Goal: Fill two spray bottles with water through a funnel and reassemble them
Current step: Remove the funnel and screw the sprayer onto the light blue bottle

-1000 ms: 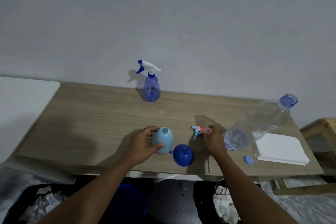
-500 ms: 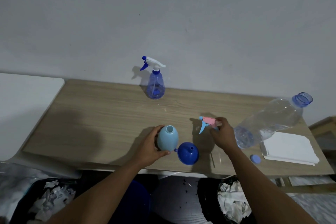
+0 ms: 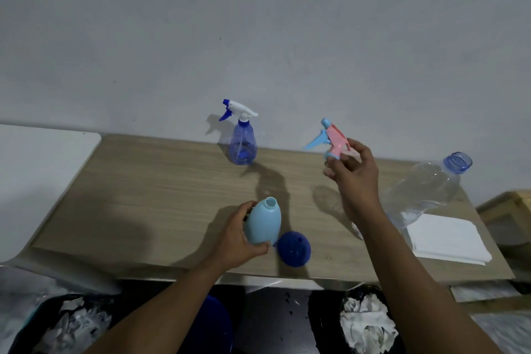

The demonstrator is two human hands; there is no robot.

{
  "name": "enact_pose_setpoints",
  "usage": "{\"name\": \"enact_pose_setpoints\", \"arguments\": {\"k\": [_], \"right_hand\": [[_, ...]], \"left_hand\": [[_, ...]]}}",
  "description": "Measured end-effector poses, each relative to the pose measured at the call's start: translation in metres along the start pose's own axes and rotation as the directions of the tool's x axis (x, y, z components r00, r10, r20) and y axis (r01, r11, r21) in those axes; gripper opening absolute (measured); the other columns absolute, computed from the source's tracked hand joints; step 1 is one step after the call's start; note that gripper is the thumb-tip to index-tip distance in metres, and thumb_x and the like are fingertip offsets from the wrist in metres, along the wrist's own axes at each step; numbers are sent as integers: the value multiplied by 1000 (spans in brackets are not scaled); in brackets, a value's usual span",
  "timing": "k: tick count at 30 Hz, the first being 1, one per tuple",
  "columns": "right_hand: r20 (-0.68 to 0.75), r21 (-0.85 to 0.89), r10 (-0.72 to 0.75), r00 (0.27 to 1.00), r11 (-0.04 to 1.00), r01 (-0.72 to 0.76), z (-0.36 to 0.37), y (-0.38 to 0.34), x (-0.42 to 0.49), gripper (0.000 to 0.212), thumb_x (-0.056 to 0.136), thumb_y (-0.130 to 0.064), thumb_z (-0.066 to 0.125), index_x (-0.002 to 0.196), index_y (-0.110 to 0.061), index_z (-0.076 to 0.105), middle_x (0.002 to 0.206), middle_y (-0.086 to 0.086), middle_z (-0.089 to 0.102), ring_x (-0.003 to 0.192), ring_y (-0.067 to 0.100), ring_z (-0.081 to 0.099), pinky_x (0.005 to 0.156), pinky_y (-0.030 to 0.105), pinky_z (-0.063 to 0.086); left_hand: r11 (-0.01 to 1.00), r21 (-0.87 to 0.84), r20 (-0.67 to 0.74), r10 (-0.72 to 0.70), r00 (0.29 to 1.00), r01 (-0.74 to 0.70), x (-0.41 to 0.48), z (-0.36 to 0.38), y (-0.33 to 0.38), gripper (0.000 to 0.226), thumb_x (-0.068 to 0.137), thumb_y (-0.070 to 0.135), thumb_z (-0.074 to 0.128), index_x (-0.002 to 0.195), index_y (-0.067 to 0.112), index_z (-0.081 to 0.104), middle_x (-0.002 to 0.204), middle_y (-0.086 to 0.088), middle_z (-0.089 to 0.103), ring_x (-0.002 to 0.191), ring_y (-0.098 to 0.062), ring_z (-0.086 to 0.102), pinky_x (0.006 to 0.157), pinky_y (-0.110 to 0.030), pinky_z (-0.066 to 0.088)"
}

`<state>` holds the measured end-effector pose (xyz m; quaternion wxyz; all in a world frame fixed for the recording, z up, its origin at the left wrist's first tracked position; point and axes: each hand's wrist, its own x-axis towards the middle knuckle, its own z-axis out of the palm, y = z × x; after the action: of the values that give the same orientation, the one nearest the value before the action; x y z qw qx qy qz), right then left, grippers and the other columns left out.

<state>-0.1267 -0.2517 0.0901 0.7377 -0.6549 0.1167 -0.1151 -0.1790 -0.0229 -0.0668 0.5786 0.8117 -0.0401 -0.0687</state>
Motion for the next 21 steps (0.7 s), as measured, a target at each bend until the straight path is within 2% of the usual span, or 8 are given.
{"name": "enact_pose_setpoints", "arguments": {"k": [4,8,10,13,16,18,21], "right_hand": [[62,20,-211,975,977,210,29,-37,-19,44,91,0,67,127,-18,49,99,21,71,85,18,66,81,37,60],[132,-89,-309,942,943,322,41,-48,-31,44,90,-5,70,126,-20,50,99,19,70,86,29,67,83,47,59],[170,-127,-308,936,935,331,42,-44,-36,45,89,-6,71,126,-21,50,100,16,70,86,27,67,83,52,58],[225,-158,-269,937,939,307,42,-32,-47,45,89,-4,71,124,-21,49,100,14,71,82,17,64,80,52,57],[265,-177,-238,934,941,290,43,-19,-60,43,90,-3,70,122,-21,49,95,13,71,76,14,63,74,42,58],[296,-194,-236,925,934,301,42,-13,-67,42,90,-5,70,122,-21,49,95,11,71,76,15,64,72,33,55],[339,-210,-229,913,927,310,41,-9,-73,41,91,-8,70,124,-22,49,101,9,72,86,22,68,77,34,57]], "left_hand": [[998,57,-9,17,1000,-16,-2,-6,9,95,51,35,92,133,38,45,128,12,55,111,-5,57,85,-29,54],[997,70,-3,23,1000,-23,-8,-12,23,96,51,32,94,129,48,41,126,14,53,110,-6,57,83,-28,56],[997,65,-14,41,999,-40,-10,-15,29,96,52,31,94,130,46,41,128,14,53,111,-5,56,82,-24,55],[995,60,-27,83,996,-81,-14,-17,41,94,54,23,94,131,41,44,127,12,54,111,-1,55,78,-12,50],[992,49,-36,120,992,-118,-17,-18,55,97,53,24,92,138,29,44,128,9,55,113,-4,56,79,-11,49],[988,49,-35,152,988,-150,-21,-19,66,94,53,29,90,135,34,45,127,12,56,112,-4,56,78,-11,49],[983,49,-38,177,984,-175,-26,-20,79,87,55,27,89,129,41,44,123,16,57,109,-2,56,75,-11,49]]}}
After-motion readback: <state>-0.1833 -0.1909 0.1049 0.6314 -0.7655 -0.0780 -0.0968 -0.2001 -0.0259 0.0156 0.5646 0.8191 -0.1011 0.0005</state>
